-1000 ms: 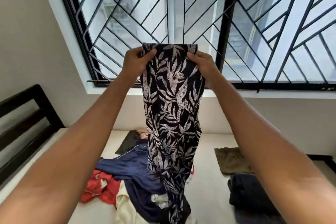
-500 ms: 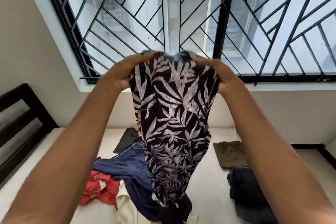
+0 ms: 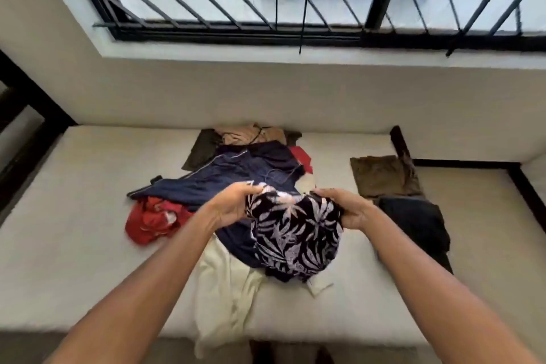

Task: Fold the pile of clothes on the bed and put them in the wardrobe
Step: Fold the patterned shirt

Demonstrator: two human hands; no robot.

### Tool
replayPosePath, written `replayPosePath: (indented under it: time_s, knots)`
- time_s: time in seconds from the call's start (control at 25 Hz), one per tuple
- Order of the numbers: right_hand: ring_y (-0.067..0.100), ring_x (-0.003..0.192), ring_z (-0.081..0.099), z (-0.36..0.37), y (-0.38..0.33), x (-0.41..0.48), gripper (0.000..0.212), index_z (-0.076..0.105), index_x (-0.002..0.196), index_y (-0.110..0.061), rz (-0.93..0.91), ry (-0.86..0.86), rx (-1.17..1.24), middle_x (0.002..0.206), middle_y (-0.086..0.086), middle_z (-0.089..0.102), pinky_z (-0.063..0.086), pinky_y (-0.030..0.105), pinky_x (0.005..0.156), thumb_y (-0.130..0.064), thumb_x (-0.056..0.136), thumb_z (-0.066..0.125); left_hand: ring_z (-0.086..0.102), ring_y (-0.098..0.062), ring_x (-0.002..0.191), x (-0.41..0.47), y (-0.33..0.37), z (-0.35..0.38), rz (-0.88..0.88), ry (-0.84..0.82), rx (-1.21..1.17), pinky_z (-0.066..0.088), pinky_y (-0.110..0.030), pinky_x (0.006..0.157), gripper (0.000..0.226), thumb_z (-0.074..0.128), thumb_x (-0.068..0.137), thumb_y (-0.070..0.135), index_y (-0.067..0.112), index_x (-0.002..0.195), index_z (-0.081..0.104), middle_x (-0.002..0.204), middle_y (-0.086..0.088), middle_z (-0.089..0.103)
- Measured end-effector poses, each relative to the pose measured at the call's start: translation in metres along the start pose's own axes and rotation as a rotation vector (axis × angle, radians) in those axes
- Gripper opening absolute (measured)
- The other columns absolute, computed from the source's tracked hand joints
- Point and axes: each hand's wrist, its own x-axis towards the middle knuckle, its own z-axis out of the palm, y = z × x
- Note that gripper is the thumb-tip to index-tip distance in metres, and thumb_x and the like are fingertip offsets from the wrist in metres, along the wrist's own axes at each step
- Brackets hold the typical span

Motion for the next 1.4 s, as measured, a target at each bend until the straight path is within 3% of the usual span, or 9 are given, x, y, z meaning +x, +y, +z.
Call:
replayPosePath:
  time_s: [0.12,0.28,0.48,0.68,0.76,0.92,1.04,1.28,1.4]
  knots:
    - [0.035,0.109,0.068,0.004,0.005,-0.006,0.04,0.067,0.127,-0.002,-0.086,0.002,0.06,0.123,0.021,0.07,0.051,0.048,0.105,-0.02,0.092,0.071,0.069,-0.021,0.091,-0.003,-0.006,0.003,0.074,0.019,-0.05,0.055,-0.039,0.078,0.026,0.061,0.095,0.016,0.012,0.121,0.065,0.11,-0.008,0.071]
    - [0.032,0.089,0.075,0.002,0.055,-0.002,0.023,0.072,0.106,0.003,0.014,0.36,-0.418,0.097,0.019,0.077,0.058,0.052,0.095,-0.008,0.087,0.078,0.066,-0.021,0.08,-0.007,-0.071,-0.012,0.03,0.288,0.458,0.056,-0.045,0.079,0.013,0.078,0.083,0.019,0.012,0.094,0.078,0.09,-0.01,0.076]
    - [0.029,0.097,0.073,0.0,0.067,-0.008,0.054,0.058,0.137,-0.007,-0.042,0.543,-0.347,0.117,0.014,0.072,0.058,0.044,0.096,-0.009,0.087,0.078,0.064,-0.02,0.08,-0.012,-0.083,-0.002,-0.045,0.544,0.153,0.046,-0.025,0.055,0.036,0.082,0.082,0.013,0.016,0.113,0.063,0.095,-0.004,0.069]
    - [0.019,0.109,0.067,0.002,0.046,-0.033,0.063,0.063,0.136,-0.028,-0.265,0.37,-0.58,0.127,0.0,0.066,0.057,0.02,0.081,-0.005,0.081,0.083,0.066,-0.009,0.078,-0.024,-0.064,-0.008,0.191,0.329,0.526,0.058,-0.034,0.077,0.055,0.09,0.066,0.002,0.023,0.113,0.071,0.089,0.006,0.071]
    - [0.021,0.103,0.069,0.003,0.045,-0.04,0.064,0.07,0.129,-0.021,-0.226,0.286,-0.745,0.117,0.001,0.07,0.059,0.024,0.078,0.003,0.073,0.086,0.068,-0.015,0.087,-0.026,-0.06,-0.015,0.316,0.263,0.864,0.056,-0.036,0.086,0.045,0.089,0.065,0.002,0.019,0.105,0.077,0.093,0.004,0.073]
    - [0.025,0.097,0.063,0.011,0.066,-0.03,0.036,0.078,0.115,-0.017,-0.363,0.472,-1.358,0.101,0.004,0.066,0.048,0.03,0.081,-0.004,0.082,0.075,0.062,-0.026,0.086,-0.03,-0.058,-0.023,0.574,0.207,1.286,0.044,-0.027,0.075,0.023,0.078,0.078,0.001,0.012,0.098,0.079,0.086,-0.005,0.063]
    - [0.024,0.087,0.064,0.003,0.068,-0.033,0.019,0.081,0.1,-0.01,-0.563,0.612,-1.249,0.092,0.003,0.067,0.048,0.031,0.075,-0.004,0.083,0.074,0.058,-0.026,0.083,-0.033,-0.058,-0.029,0.628,0.217,1.248,0.047,-0.037,0.073,0.008,0.072,0.086,0.018,0.015,0.093,0.074,0.086,-0.001,0.061]
    - [0.01,0.094,0.073,0.004,0.071,-0.037,0.025,0.081,0.099,-0.025,-0.565,0.764,-0.532,0.094,-0.008,0.077,0.06,0.03,0.089,-0.006,0.082,0.082,0.064,-0.036,0.077,-0.026,-0.062,-0.008,0.509,0.376,0.578,0.053,-0.049,0.072,0.007,0.068,0.094,0.017,0.023,0.092,0.07,0.084,0.0,0.071]
    - [0.011,0.099,0.072,0.007,0.075,-0.034,0.032,0.079,0.11,-0.02,-0.554,0.89,-0.389,0.102,-0.003,0.077,0.06,0.031,0.091,-0.011,0.08,0.085,0.058,-0.015,0.065,-0.021,-0.061,0.007,0.483,0.456,0.492,0.049,-0.038,0.063,0.014,0.066,0.096,0.016,0.028,0.089,0.068,0.076,0.006,0.067]
